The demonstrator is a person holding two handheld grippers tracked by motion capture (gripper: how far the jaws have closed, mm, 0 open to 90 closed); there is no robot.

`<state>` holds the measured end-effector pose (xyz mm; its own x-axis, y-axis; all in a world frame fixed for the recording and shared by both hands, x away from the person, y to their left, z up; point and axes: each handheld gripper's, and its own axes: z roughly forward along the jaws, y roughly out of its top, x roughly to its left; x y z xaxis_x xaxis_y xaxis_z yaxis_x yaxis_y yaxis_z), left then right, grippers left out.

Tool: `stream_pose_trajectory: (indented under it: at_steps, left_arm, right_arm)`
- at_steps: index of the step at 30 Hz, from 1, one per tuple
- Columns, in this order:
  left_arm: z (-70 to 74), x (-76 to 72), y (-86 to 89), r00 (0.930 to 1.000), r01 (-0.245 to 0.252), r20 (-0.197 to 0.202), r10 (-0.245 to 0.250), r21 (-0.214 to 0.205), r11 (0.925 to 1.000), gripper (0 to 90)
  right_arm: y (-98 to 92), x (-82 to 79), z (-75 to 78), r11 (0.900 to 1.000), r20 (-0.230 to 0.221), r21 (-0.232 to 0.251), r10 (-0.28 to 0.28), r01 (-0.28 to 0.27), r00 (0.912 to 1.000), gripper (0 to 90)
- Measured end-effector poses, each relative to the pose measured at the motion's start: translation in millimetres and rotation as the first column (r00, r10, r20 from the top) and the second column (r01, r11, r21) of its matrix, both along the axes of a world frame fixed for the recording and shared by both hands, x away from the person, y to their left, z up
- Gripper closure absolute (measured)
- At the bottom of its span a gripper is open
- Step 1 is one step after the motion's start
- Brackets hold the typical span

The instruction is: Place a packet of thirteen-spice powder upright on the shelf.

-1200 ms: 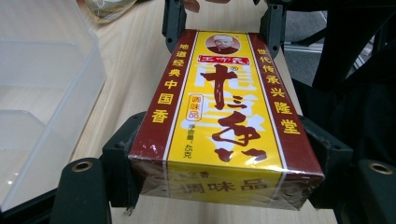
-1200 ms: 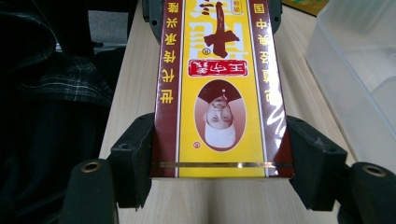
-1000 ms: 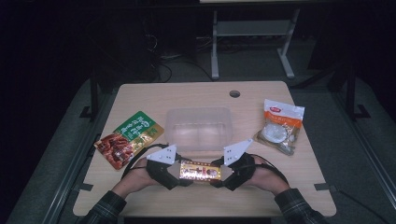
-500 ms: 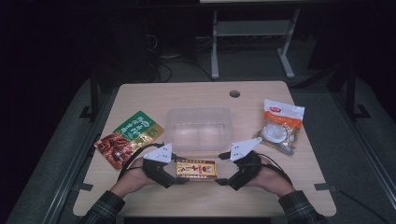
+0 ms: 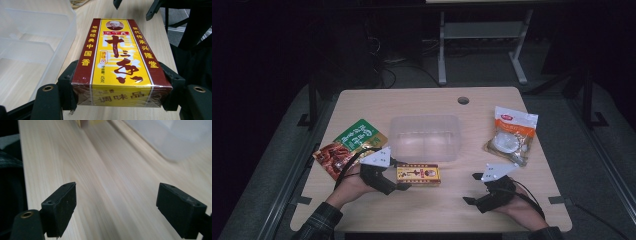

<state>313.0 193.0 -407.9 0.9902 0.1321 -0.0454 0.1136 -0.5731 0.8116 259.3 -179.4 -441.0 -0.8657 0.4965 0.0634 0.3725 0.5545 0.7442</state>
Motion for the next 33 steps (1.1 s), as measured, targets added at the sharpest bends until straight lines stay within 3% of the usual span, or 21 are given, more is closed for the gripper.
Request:
stream_pose_trajectory:
  at_steps: [7, 11, 19, 23, 29, 33]
  left_arm:
    - [4.9, 12.1, -1.6, 1.0000, -0.010, 0.000, 0.010, 0.036, 0.9993, 31.6]
    - [7.2, 19.6, -3.1, 0.9999, -0.011, -0.004, 0.011, 0.038, 0.9992, 31.7]
    - [20.3, 41.5, -8.4, 0.9999, -0.015, 0.003, 0.015, 0.030, 0.9994, 31.7]
    - [25.7, 50.9, -11.4, 0.9998, -0.017, 0.011, 0.017, 0.029, 0.9994, 31.7]
    - [34.2, 70.1, -19.2, 0.9994, -0.027, 0.024, 0.026, 0.044, 0.9987, 31.6]
    - [36.3, 81.9, -24.2, 0.9993, -0.032, 0.021, 0.031, 0.037, 0.9988, 31.6]
  right_arm:
    - [-8.2, -3.7, -5.7, 0.9980, 0.003, -0.008, -0.062, 0.062, 0.9981, 15.7]
    - [-6.1, -5.7, -6.7, 0.9975, 0.024, -0.016, -0.068, 0.069, 0.9974, 14.8]
    - [-3.8, -7.6, -12.4, 0.9971, 0.020, -0.029, -0.070, 0.070, 0.9974, 14.2]
    - [-0.8, -6.6, -13.1, 0.9980, 0.028, -0.043, -0.044, 0.045, 0.9987, 14.0]
    - [-4.4, -2.2, -13.9, 0.9971, 0.016, -0.022, -0.072, 0.072, 0.9973, 14.1]
    - [-5.4, -1.9, -13.1, 0.9967, 0.036, -0.026, -0.076, 0.077, 0.9965, 14.1]
